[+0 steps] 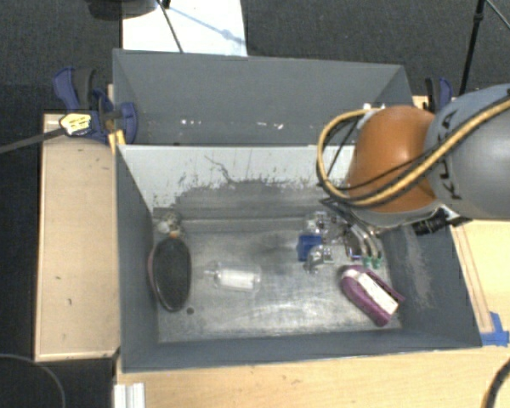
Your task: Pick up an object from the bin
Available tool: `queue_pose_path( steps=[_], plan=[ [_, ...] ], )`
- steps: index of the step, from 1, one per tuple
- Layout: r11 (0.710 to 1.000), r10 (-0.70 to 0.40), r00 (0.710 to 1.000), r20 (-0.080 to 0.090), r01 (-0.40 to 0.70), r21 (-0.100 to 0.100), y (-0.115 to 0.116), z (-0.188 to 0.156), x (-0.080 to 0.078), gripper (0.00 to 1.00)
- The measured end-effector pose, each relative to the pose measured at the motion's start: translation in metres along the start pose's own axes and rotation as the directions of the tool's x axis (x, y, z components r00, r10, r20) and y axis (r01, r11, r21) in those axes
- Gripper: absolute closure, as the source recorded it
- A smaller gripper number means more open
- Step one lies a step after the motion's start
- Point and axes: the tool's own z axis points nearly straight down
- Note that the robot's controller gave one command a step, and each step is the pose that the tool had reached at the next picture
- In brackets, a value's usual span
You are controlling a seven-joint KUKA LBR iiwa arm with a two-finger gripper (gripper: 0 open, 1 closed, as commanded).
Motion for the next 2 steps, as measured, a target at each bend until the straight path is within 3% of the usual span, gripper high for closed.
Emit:
queue_pose_path(
  steps=[2],
  plan=[
    [1.0, -0.004, 1.0, 0.0, 0.004, 0.001, 0.0, -0.024, -0.002, 1.0]
  ],
)
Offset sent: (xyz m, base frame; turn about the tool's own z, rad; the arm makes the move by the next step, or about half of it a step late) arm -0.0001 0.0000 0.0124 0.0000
